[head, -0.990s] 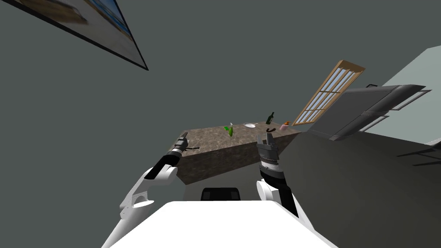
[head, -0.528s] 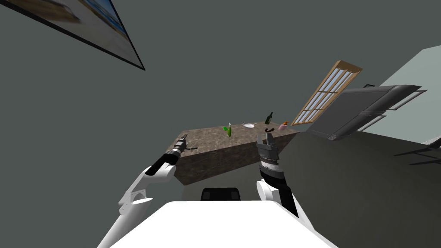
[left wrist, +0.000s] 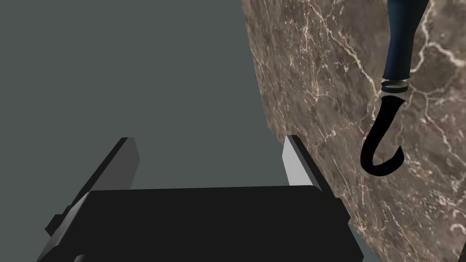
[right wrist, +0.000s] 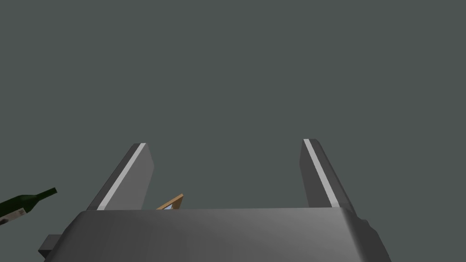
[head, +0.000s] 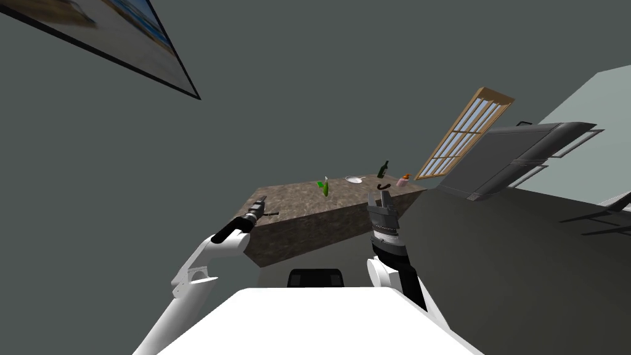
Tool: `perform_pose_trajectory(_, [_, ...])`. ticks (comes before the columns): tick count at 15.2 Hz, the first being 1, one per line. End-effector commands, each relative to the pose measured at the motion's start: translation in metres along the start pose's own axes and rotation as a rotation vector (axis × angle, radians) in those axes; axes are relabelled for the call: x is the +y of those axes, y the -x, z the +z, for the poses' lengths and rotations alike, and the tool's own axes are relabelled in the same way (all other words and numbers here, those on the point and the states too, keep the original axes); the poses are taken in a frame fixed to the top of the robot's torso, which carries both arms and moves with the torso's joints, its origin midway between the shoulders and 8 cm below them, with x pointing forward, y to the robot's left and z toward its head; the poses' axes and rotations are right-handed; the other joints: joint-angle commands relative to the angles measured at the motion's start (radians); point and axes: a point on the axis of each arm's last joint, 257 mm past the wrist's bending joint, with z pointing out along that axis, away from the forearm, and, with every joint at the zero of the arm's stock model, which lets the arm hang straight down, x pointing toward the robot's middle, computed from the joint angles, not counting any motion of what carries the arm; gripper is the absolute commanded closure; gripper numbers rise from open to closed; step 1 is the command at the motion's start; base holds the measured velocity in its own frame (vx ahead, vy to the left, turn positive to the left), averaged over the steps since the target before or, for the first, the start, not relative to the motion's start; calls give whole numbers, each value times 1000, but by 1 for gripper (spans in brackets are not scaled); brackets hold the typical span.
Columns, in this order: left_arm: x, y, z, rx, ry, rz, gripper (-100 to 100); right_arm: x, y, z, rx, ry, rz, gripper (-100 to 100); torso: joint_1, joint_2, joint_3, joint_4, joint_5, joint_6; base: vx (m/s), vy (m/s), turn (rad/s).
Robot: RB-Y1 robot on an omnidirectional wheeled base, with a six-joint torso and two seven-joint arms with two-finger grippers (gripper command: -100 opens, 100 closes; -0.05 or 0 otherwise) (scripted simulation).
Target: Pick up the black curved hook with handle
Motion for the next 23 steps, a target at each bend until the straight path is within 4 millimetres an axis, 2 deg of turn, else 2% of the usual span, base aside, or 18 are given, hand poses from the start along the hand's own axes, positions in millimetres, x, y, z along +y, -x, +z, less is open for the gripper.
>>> perform_pose_trajectory(1, [11,2,-1,0,42,4,-100,0,0,0,0,0,0,0,0,0,0,0,0,0,13,-34,2])
perform_pose_trajectory(2, [21,14,4,-15,80,25,-100,0,0,0,0,0,0,0,1,1,0,0,0,0,19,-54,-22])
perform_pose_trajectory(5, [32,14,3,-12,122,25,-100,0,0,0,0,0,0,0,1,1,0,0,0,0,21,-47,-7])
perform_pose_trajectory(6, [41,27,7,-29,158,45,-100,0,0,0,0,0,0,0,1,1,0,0,0,0,33,-47,-21])
perform_pose_trajectory(9, [52,27,5,-25,202,44,-100,0,0,0,0,0,0,0,1,-1,0,0,0,0,35,-46,-7])
perform_pose_trajectory(10, [62,41,8,-42,242,63,-100,0,0,0,0,0,0,0,2,0,0,0,0,0,32,-41,-16])
perform_pose_trajectory(13, [71,40,5,-38,280,62,-100,0,0,0,0,0,0,0,1,-1,0,0,0,0,35,-40,-10])
perform_pose_trajectory(14, [80,55,7,-55,321,79,-100,0,0,0,0,0,0,0,2,0,0,0,0,0,38,-29,-18])
perform_pose_trajectory(17, [89,54,4,-51,358,78,-100,0,0,0,0,0,0,0,1,-1,-1,0,0,0,38,-42,-9])
perform_pose_trajectory(18, [99,68,4,-67,402,92,-100,0,0,0,0,0,0,0,2,0,0,0,0,0,35,-57,-19])
perform_pose_trajectory(20, [107,68,0,-64,434,90,-100,0,0,0,0,0,0,0,0,-1,0,0,0,0,42,-54,-13])
perform_pose_trajectory(21, [113,82,1,-80,468,104,-100,0,0,0,0,0,0,0,1,-1,0,0,0,0,50,-58,-23])
perform_pose_trajectory(23, [121,81,-4,-76,502,101,-100,0,0,0,0,0,0,0,0,-2,-1,0,0,0,53,-53,-11])
